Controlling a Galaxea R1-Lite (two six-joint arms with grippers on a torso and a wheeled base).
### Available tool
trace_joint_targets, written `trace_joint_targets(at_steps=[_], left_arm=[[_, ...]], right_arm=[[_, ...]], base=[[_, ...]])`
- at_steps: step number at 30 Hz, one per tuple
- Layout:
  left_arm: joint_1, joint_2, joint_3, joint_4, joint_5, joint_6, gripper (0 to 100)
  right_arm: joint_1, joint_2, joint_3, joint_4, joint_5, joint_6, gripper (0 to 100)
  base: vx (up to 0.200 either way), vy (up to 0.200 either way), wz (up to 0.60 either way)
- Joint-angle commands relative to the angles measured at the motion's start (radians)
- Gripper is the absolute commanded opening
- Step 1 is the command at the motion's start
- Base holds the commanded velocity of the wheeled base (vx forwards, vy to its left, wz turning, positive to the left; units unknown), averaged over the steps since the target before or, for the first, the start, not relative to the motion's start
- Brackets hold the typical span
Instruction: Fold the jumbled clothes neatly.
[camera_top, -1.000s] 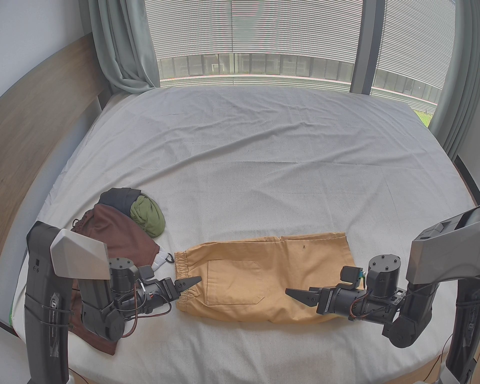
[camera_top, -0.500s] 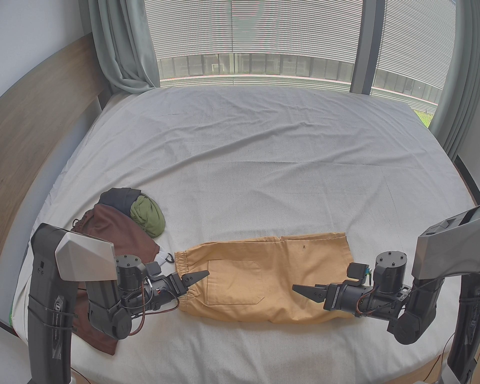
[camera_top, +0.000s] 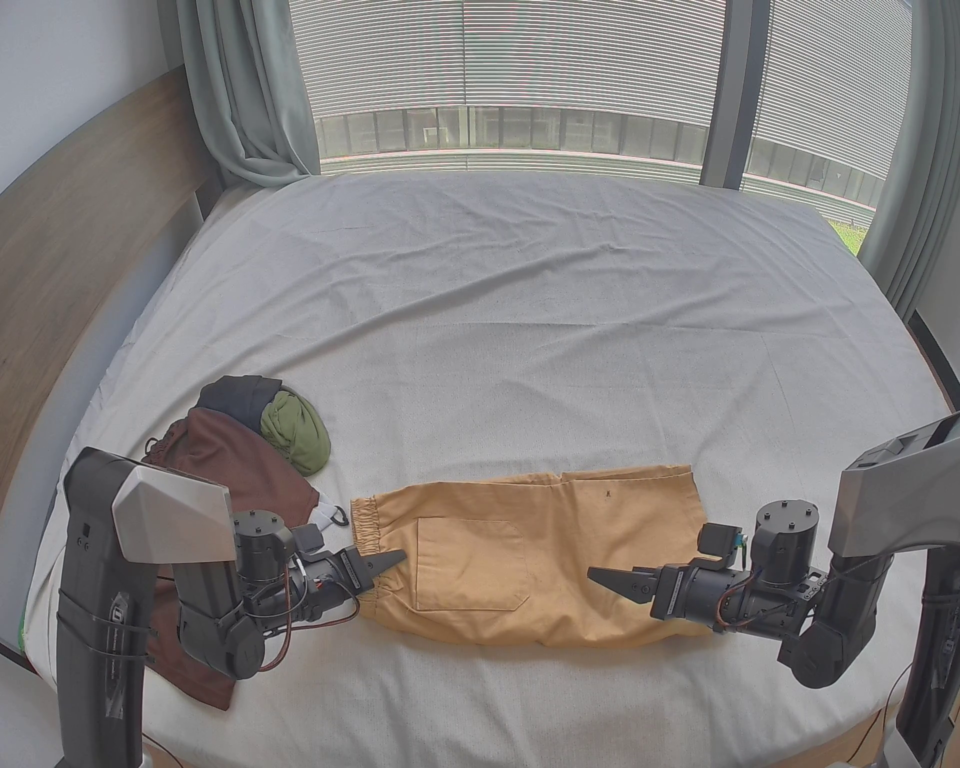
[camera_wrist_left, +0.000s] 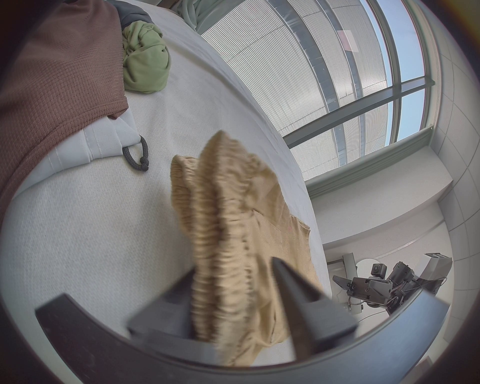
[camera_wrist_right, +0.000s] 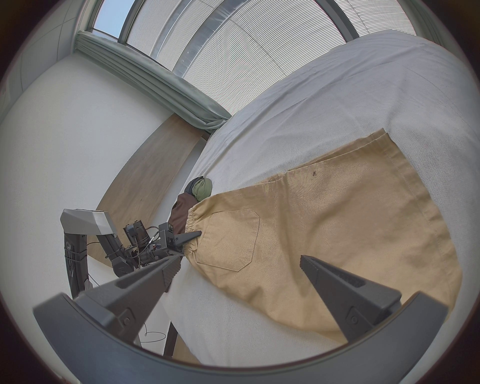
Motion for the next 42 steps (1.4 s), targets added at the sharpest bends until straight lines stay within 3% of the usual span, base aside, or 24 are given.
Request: trace_joint_targets(at_steps=[1, 14, 19, 24, 42], left_arm=[[0.008, 0.005, 0.003, -0.002, 0.001, 0.006, 0], [0.076, -0.012, 0.007, -0.002, -0.008, 0.108, 0], [0.093, -0.057, 0.023, -0.002, -0.017, 0.108, 0], [0.119, -0.112, 0.070, 0.000, -0.098, 0.107, 0], [0.168, -0.165, 0.098, 0.000, -0.106, 0.108, 0]], right_arm=[[0.001, 0.007, -0.002, 0.000, 0.000, 0.000, 100], [-0.002, 0.053, -0.008, -0.002, 0.000, -0.003, 100], [0.001, 0.055, -0.009, -0.002, 0.000, -0.003, 100], [0.006, 0.079, -0.009, -0.003, 0.000, -0.005, 100], [0.026, 0.076, -0.002, -0.003, -0.003, -0.005, 100]], base=[[0.000, 0.000, 0.00], [0.000, 0.000, 0.00], [0.000, 0.000, 0.00], [0.000, 0.000, 0.00], [0.000, 0.000, 0.00]])
